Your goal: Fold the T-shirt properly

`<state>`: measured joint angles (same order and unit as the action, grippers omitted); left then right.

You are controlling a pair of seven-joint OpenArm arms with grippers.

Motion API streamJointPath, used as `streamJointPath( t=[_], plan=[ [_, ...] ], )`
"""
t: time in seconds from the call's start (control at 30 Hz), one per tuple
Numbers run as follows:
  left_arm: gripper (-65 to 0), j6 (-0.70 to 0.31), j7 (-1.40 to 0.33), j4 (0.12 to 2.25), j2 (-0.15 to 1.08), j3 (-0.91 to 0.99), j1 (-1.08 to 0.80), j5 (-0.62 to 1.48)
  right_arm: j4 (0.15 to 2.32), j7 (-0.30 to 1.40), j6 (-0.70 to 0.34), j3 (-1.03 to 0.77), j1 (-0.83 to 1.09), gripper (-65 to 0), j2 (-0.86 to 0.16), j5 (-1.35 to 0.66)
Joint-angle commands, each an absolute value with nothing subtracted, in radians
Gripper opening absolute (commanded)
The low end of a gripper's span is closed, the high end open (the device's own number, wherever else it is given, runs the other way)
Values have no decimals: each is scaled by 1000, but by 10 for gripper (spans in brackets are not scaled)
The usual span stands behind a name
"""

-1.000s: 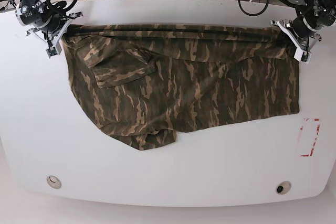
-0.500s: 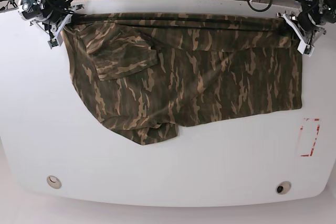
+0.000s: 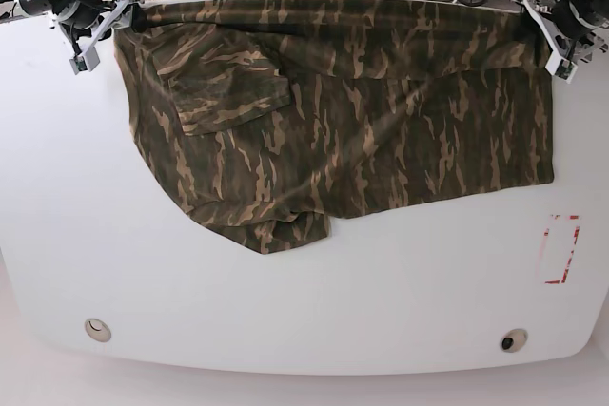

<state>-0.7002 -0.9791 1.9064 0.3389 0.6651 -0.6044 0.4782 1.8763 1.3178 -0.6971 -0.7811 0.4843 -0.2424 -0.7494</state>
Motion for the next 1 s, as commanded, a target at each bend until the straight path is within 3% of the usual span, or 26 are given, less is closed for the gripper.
streamJointPath(
  t=[0.0, 0.27, 0.6, 0.97],
  plan=[
    [-317, -698, -974, 1934, 354, 691, -608, 472, 1890, 1314, -698, -805, 507, -235, -275, -839],
    [-343, -698, -1038, 1934, 337, 699, -601, 472, 1894, 1314, -698, -800, 535, -235, -292, -1012],
    [-343, -698, -1040, 1959, 384, 654, -634, 472, 1891, 1314, -698, -688, 513, -235, -285, -1010],
    [-344, -698, -1030, 1911, 367, 630, -599, 383, 1854, 1307, -698, -685, 489, -260, -283, -967]
  ],
)
